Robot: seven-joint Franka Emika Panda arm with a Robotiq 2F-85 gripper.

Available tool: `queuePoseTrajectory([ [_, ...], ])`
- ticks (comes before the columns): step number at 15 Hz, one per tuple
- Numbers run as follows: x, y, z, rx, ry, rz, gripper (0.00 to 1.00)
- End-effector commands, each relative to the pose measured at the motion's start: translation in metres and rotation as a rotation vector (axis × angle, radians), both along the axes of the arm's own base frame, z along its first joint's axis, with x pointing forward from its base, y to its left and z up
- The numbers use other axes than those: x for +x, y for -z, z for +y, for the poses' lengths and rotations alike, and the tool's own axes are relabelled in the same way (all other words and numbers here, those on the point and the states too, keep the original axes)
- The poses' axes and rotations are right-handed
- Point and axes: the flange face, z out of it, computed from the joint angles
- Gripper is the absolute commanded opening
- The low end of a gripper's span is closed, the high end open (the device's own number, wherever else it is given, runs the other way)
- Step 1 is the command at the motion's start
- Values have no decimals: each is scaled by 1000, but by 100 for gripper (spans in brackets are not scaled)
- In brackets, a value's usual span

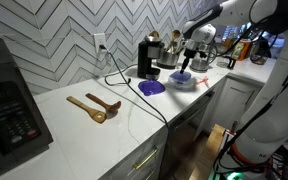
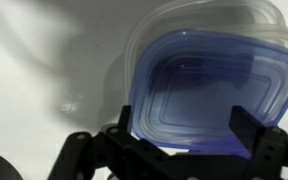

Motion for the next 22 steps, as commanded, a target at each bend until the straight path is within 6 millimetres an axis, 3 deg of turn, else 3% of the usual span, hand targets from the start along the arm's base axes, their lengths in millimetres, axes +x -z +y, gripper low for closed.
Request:
queuePoseTrajectory([
  [1, -11, 2, 1, -4, -57, 13, 100],
  [6, -12, 0, -1, -23, -81, 7, 100],
  [10, -20, -25, -5, -42, -49, -18, 100],
  [15, -51, -85, -4, -104, 10, -9, 100],
  [22, -95, -168, 25, -111, 176, -16, 100],
])
